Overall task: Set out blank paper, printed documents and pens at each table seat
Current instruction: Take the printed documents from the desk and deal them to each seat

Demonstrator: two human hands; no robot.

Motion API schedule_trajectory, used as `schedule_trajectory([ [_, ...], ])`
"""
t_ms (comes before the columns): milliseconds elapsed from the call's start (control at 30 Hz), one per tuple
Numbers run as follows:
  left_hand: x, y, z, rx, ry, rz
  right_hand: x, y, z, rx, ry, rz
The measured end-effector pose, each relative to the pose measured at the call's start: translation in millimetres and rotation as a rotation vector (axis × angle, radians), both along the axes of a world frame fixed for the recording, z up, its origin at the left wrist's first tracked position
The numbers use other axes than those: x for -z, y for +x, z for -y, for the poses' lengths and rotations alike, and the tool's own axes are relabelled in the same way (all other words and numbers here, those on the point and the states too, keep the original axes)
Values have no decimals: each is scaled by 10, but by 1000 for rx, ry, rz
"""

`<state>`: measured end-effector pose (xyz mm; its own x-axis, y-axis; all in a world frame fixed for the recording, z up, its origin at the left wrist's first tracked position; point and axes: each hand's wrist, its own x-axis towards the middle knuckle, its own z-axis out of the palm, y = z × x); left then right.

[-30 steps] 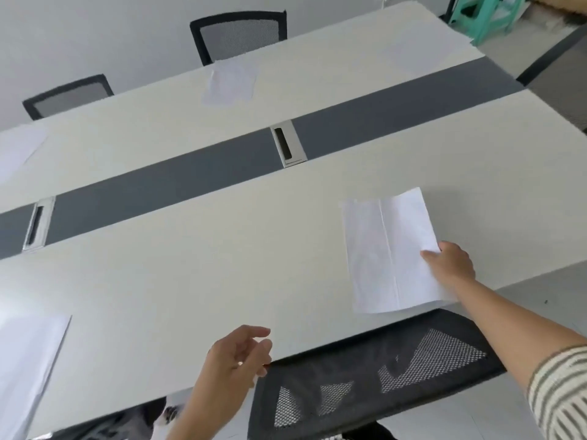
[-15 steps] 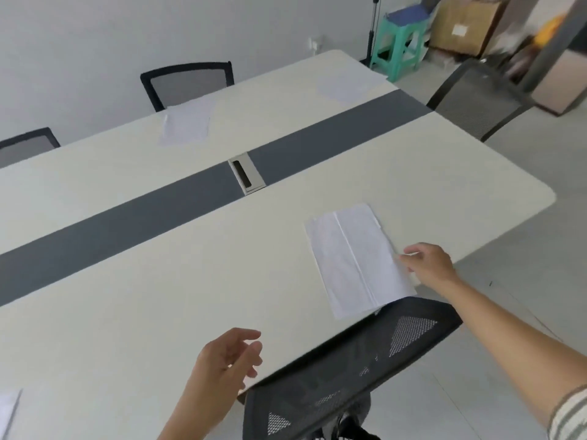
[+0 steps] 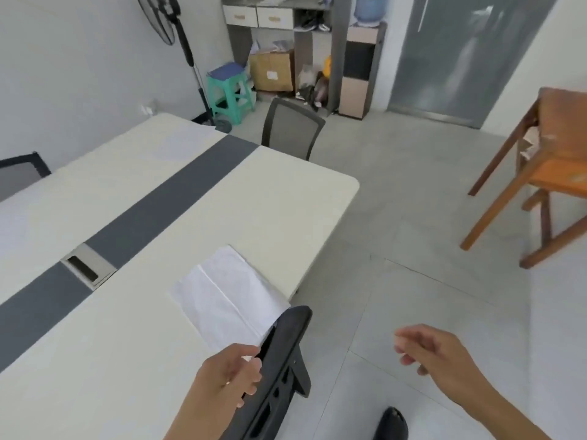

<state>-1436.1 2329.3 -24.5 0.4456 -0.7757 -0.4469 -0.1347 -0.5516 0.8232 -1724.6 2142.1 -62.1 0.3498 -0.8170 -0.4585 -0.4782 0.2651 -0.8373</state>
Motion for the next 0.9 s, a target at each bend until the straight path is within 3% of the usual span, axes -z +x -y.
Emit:
schedule_trajectory([
  [200, 188, -601, 1183, 114, 53, -38, 53, -922, 644, 159, 23, 4],
  [433, 123, -1350, 2587, 254, -75, -25, -161, -1578, 1727, 222, -27, 12],
  [700, 314, -1134, 3767, 161, -42, -20, -88, -1470, 3112, 224, -14, 25],
  [900, 401, -664, 5195, 125, -48, -32, -161, -1081, 4458, 245, -42, 39],
])
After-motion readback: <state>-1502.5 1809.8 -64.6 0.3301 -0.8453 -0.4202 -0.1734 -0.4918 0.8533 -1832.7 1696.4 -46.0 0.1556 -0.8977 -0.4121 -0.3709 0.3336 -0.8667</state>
